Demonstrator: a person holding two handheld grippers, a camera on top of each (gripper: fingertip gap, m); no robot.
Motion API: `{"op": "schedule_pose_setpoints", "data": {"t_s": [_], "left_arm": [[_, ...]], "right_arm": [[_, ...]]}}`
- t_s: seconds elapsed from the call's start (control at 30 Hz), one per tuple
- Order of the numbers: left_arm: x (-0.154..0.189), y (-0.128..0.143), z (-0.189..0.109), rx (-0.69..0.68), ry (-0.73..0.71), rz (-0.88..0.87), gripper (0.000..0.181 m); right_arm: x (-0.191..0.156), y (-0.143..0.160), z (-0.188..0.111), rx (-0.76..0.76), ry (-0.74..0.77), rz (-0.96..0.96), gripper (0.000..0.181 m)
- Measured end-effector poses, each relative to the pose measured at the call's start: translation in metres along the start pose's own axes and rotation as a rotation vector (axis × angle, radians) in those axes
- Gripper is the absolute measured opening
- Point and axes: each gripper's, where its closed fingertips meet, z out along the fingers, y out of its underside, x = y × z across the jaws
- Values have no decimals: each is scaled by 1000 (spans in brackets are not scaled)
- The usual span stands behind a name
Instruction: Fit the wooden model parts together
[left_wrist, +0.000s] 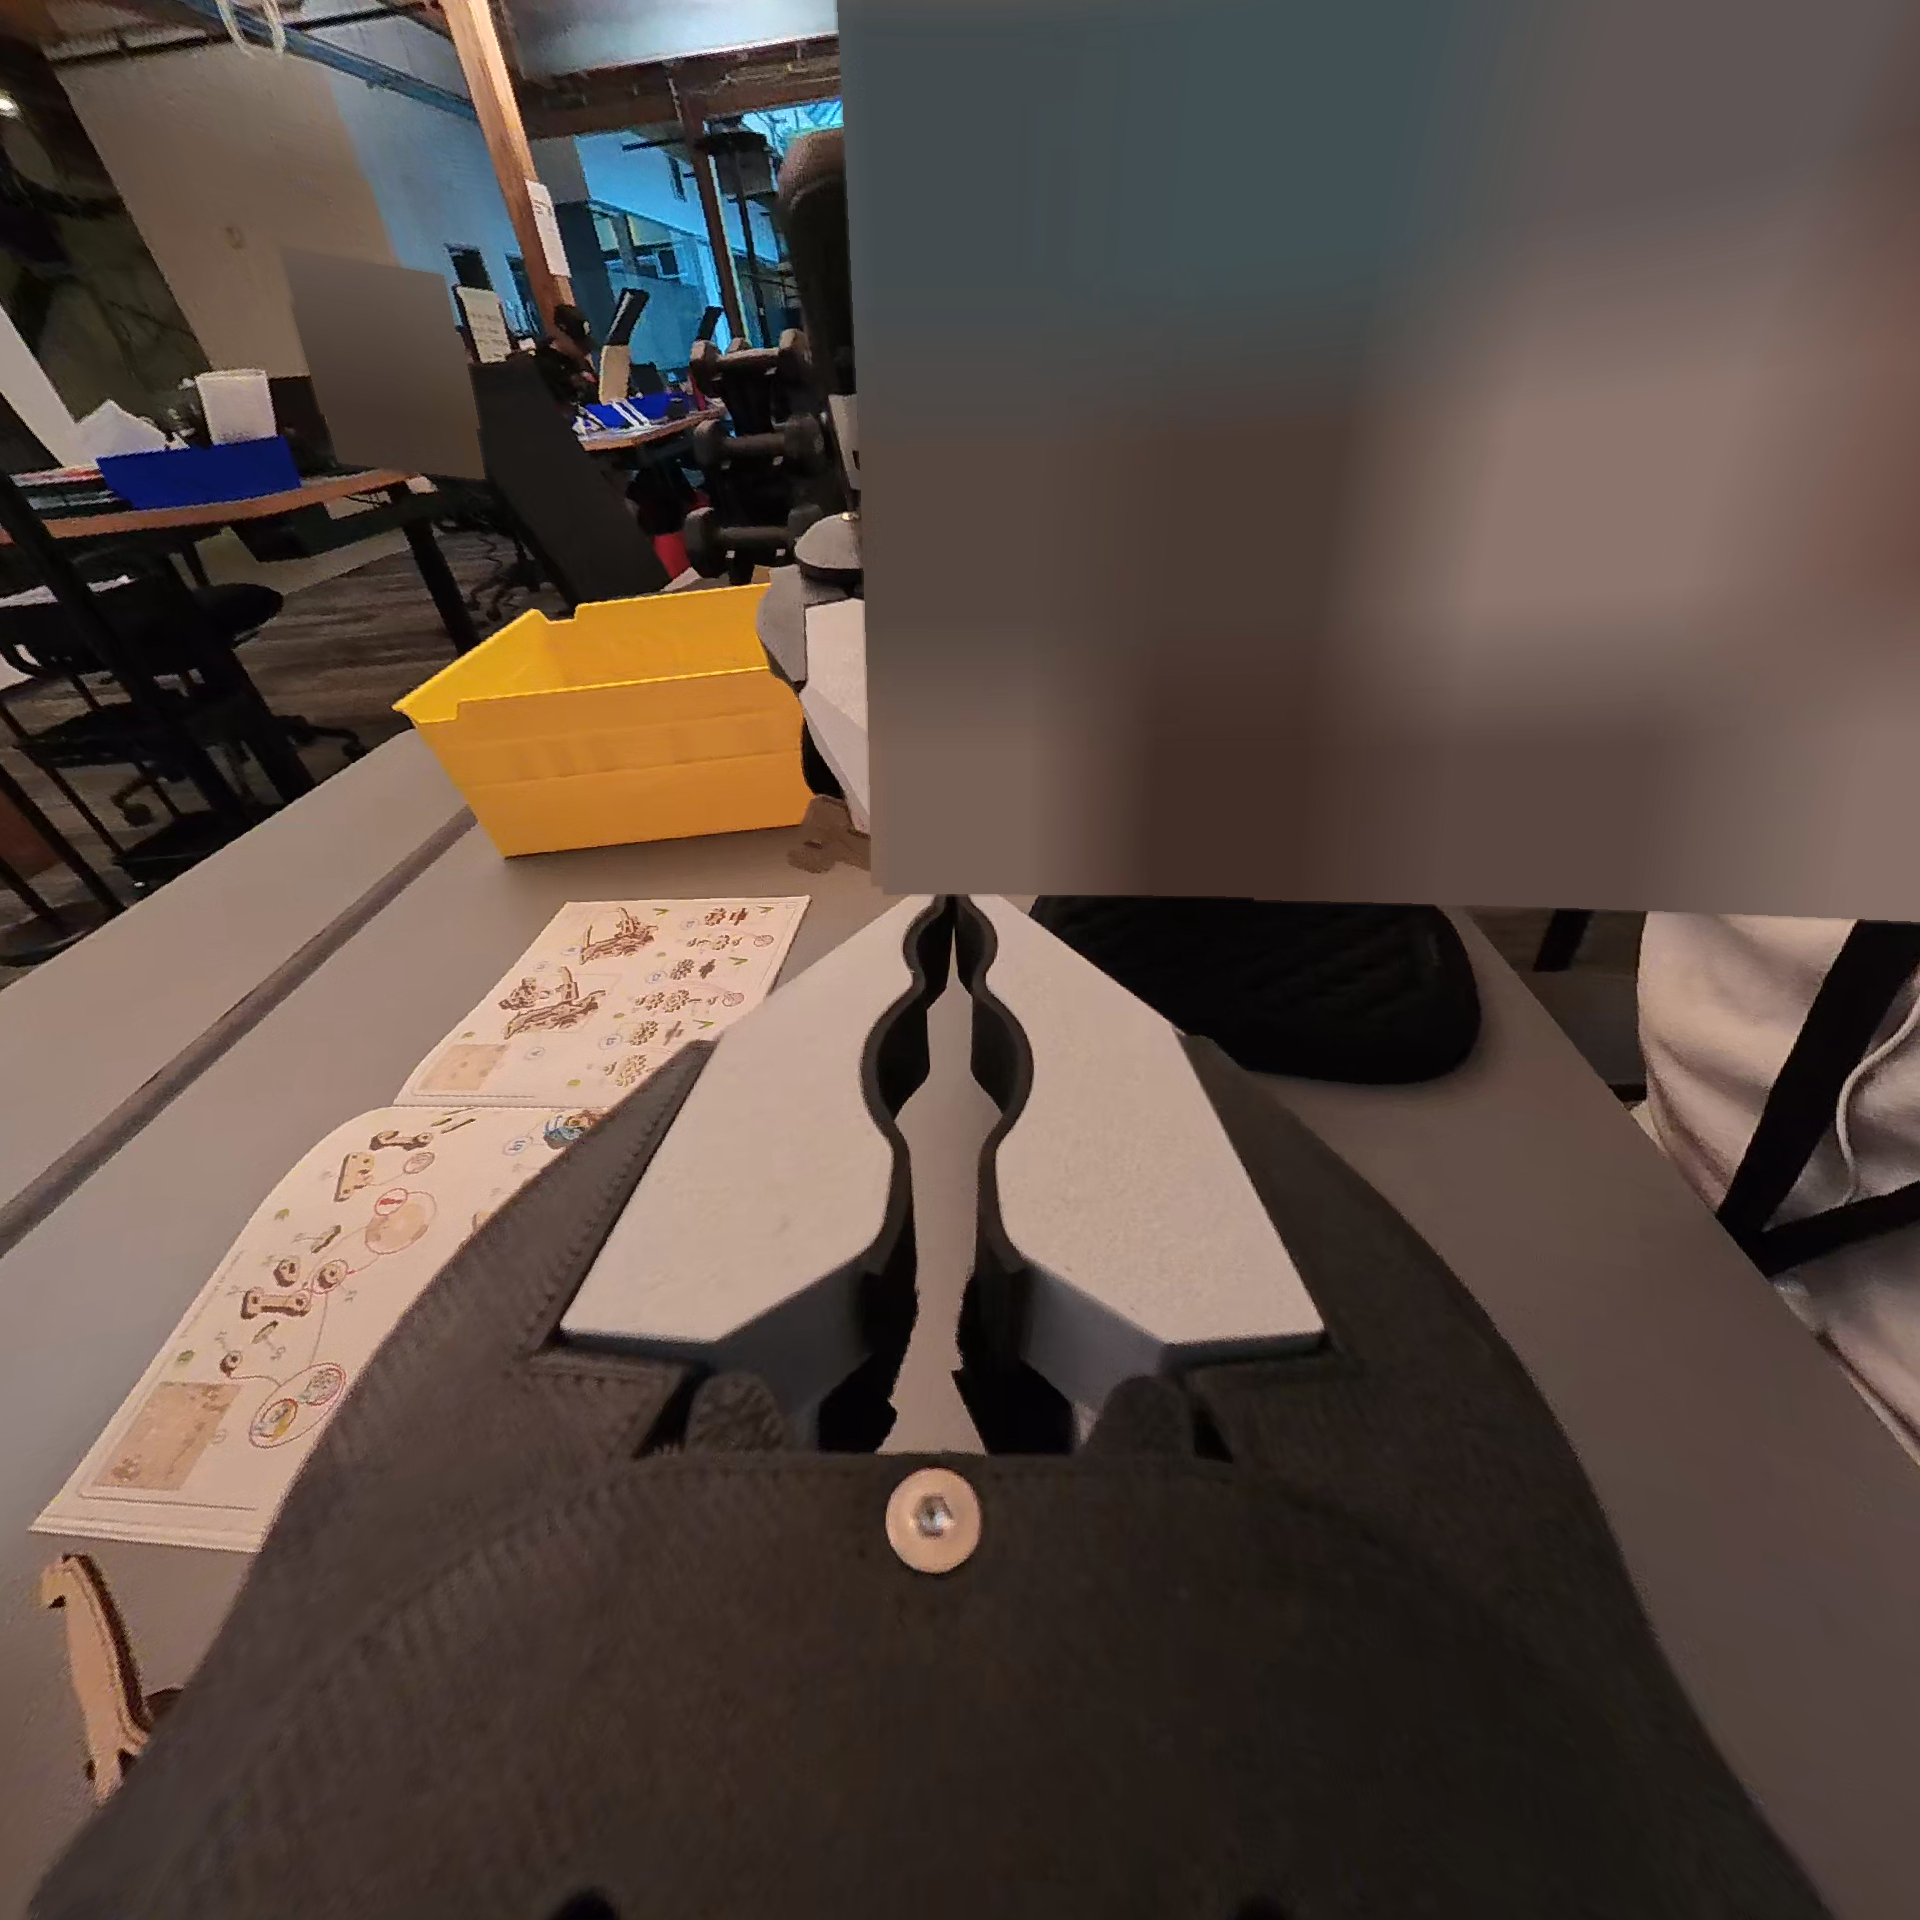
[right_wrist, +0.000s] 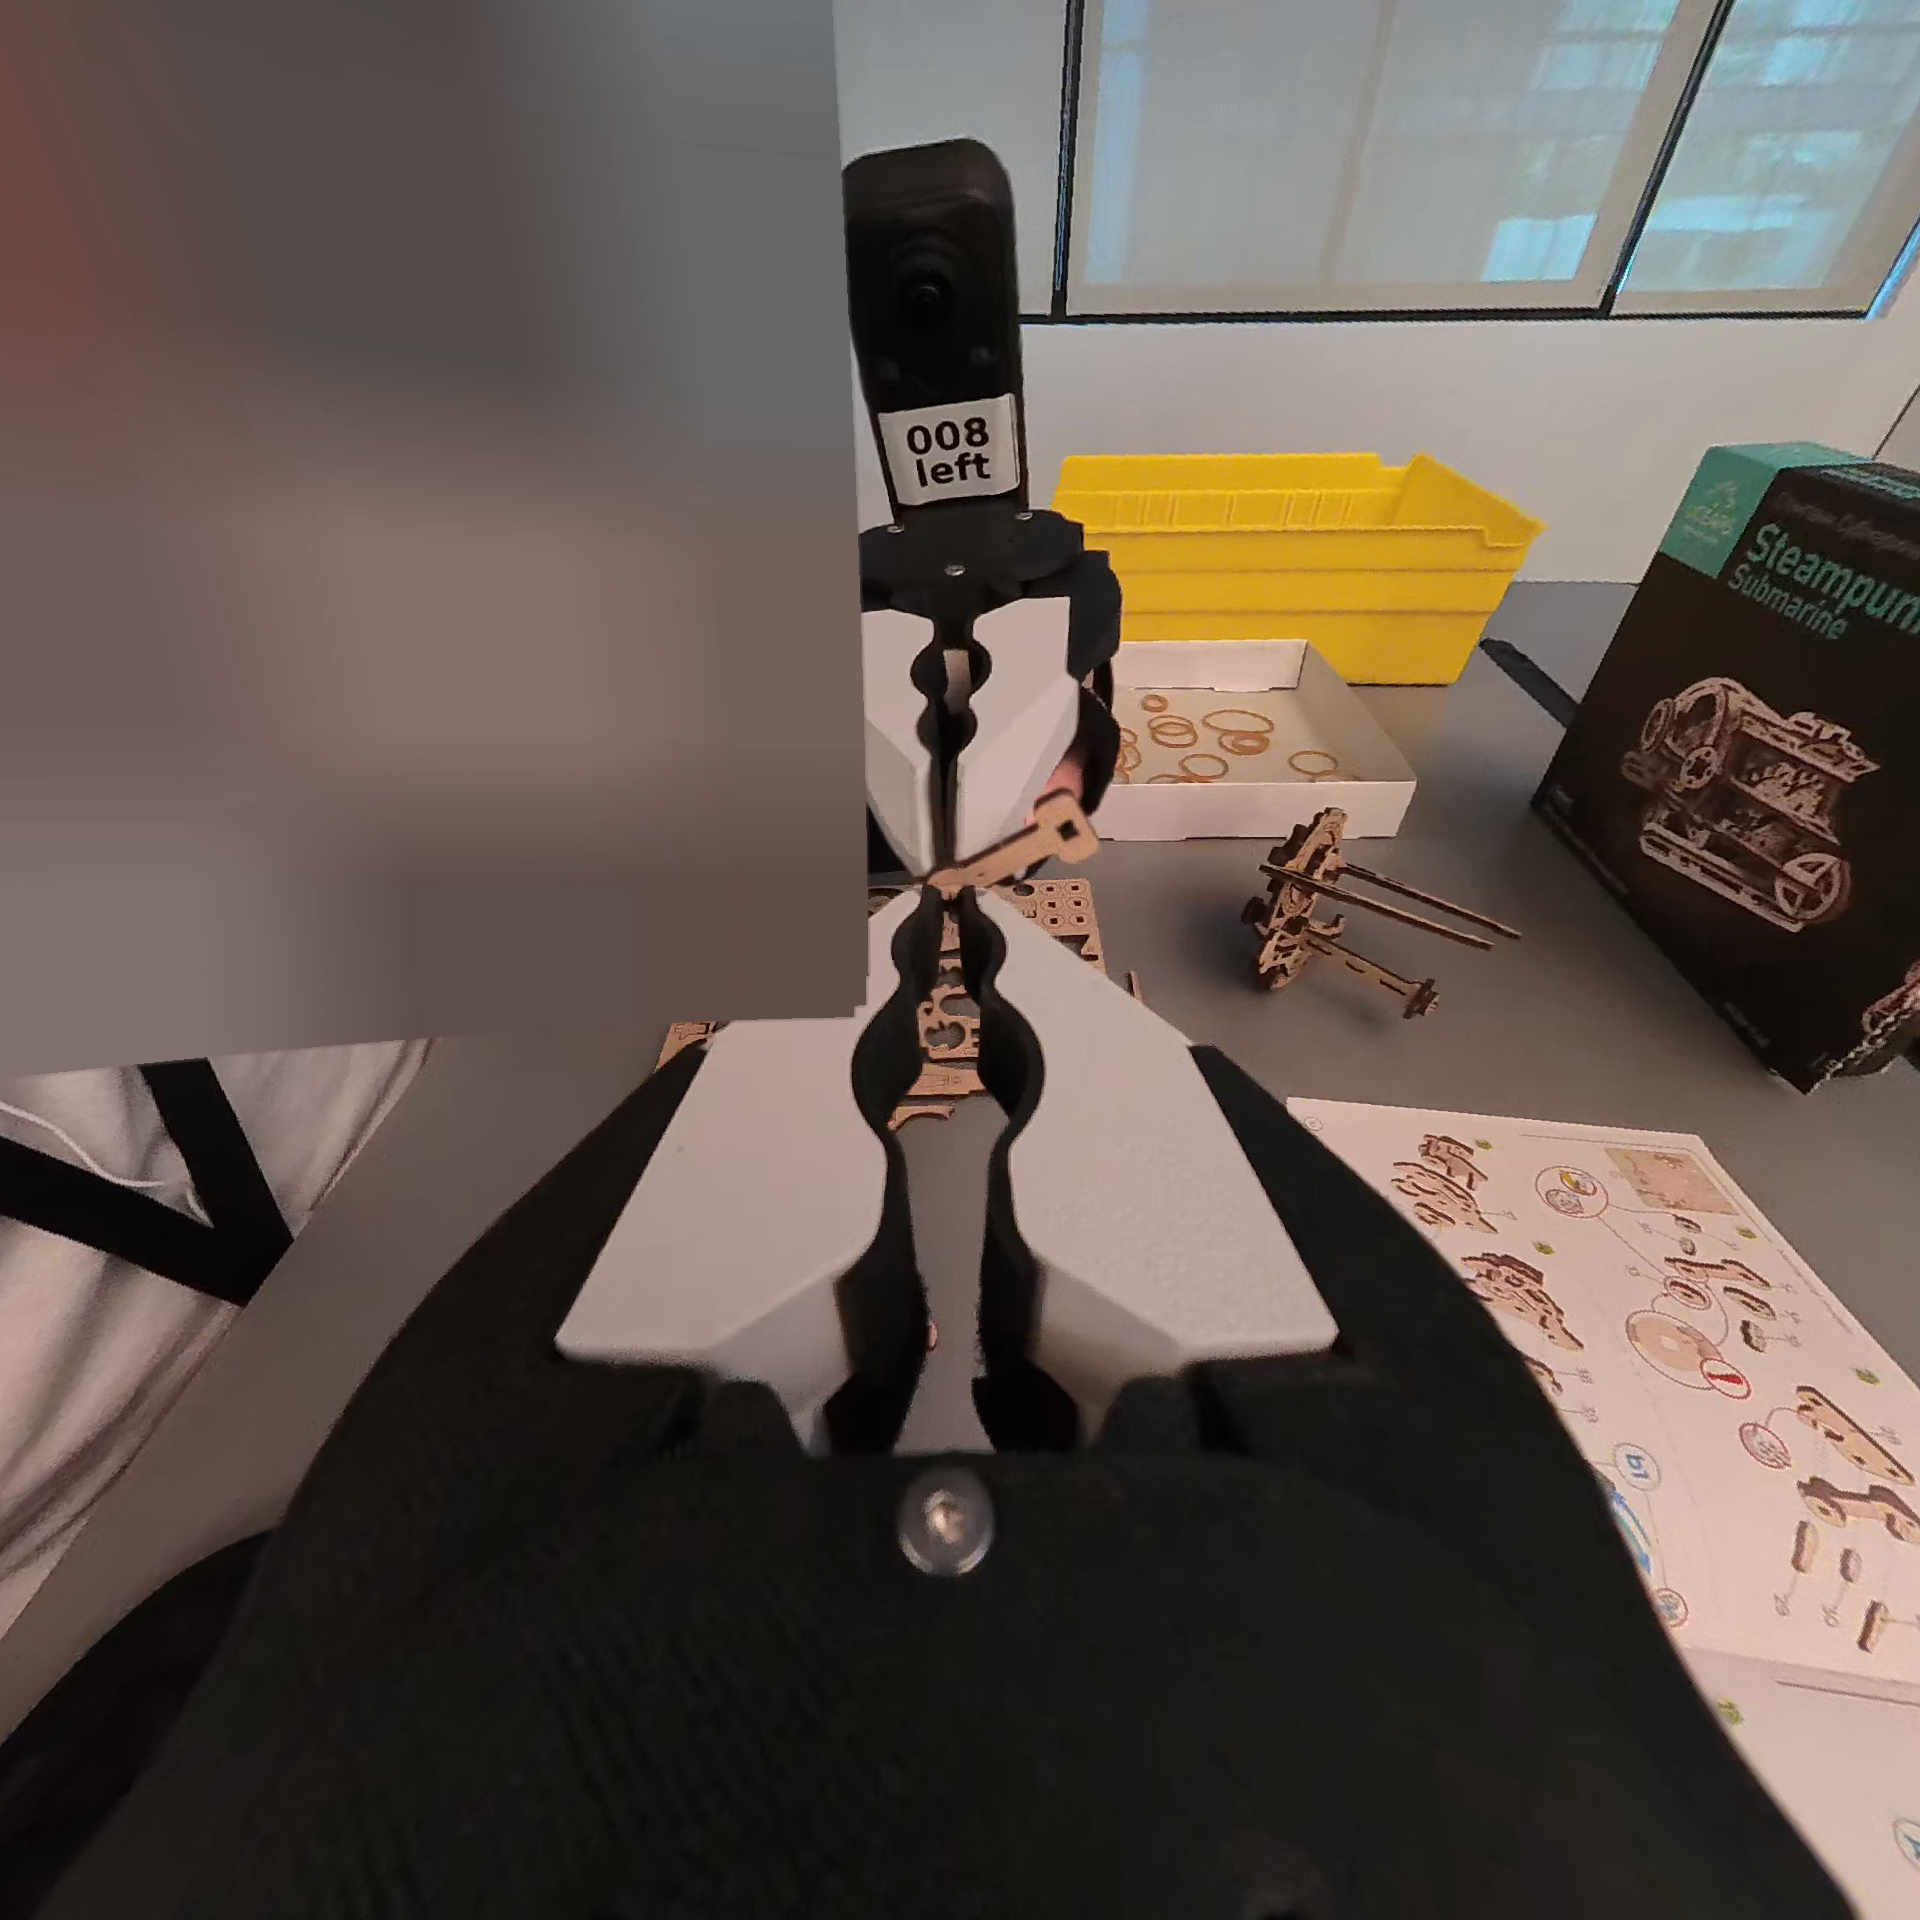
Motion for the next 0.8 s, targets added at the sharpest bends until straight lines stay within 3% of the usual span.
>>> {"op": "schedule_pose_setpoints", "data": {"t_s": [0.03,0.3,0.47,0.63,0.8], "left_arm": [[0,1,0,-3,0,-5,0],[-6,6,1,-7,21,-138,12],[-6,5,2,-12,0,-91,9],[-6,10,2,-3,100,-321,20],[-3,17,7,-30,149,-408,8]], "right_arm": [[0,1,0,-8,4,-8,0],[2,7,1,-56,54,-144,1],[4,8,1,-55,74,-184,1],[2,11,2,-79,102,-362,1],[2,20,8,-131,121,-428,1]]}}
